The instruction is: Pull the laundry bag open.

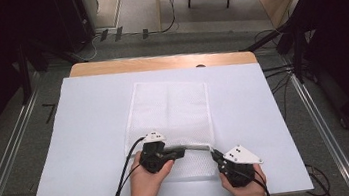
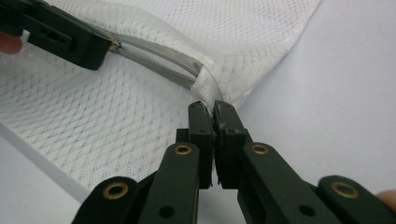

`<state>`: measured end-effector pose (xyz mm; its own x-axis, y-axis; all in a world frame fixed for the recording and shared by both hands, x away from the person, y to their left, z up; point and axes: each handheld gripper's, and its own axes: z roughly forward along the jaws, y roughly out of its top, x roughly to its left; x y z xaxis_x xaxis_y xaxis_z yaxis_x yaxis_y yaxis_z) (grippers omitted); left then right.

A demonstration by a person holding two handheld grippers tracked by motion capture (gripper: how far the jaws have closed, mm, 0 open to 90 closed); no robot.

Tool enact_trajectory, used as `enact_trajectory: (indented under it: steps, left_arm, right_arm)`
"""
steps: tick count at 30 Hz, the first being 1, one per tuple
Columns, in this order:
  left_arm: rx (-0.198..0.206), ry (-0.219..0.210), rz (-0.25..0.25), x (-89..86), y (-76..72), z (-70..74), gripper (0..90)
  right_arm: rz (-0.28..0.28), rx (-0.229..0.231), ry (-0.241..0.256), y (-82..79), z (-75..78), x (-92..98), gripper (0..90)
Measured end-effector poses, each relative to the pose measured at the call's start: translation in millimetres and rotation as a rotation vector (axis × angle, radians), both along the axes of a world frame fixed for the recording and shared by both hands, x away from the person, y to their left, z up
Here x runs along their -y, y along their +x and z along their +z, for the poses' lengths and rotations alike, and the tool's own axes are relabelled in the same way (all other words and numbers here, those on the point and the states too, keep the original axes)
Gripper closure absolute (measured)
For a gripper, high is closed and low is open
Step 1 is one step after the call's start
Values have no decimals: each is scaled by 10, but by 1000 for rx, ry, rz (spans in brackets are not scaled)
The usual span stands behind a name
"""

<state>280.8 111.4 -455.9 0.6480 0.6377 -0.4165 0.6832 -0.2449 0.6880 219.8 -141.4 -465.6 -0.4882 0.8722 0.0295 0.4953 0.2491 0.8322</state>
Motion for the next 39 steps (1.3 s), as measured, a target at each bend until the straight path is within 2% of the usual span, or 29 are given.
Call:
enact_trajectory:
  steps: [1, 4, 9, 17, 20, 21, 23, 30, 35, 39]
  left_arm:
    - [6, 2, 8, -79, -6, 12, 876]
    - [11, 7, 14, -135, -18, 23, 876]
    - [17, 20, 44, -359, -47, 26, 875]
    - [22, 25, 117, -846, -95, 15, 875]
    - [29, 34, 124, -932, -110, 31, 875]
    - [37, 38, 132, -1034, -120, 54, 875]
    - [40, 38, 144, -1128, -132, 74, 875]
    - [42, 42, 163, -1364, -198, 96, 875]
    - [43, 54, 173, -1459, -223, 83, 875]
    - [45, 47, 189, -1536, -218, 80, 875]
  right_arm:
    - [0, 1, 0, 0, 1, 0, 887]
    - [1, 5, 2, 0, 6, 0, 887]
    - [-4, -1, -3, 7, 5, 6, 887]
    - [-30, -8, 8, 24, 4, 79, 887]
    - [-34, -4, 8, 28, 7, 83, 887]
    - [-36, -3, 6, 28, 10, 84, 887]
    - [-38, -4, 9, 28, 11, 86, 887]
    - [-48, -4, 8, 36, 12, 116, 887]
    - [-45, 4, -7, 35, 18, 112, 887]
    - [-45, 0, -11, 34, 29, 103, 887]
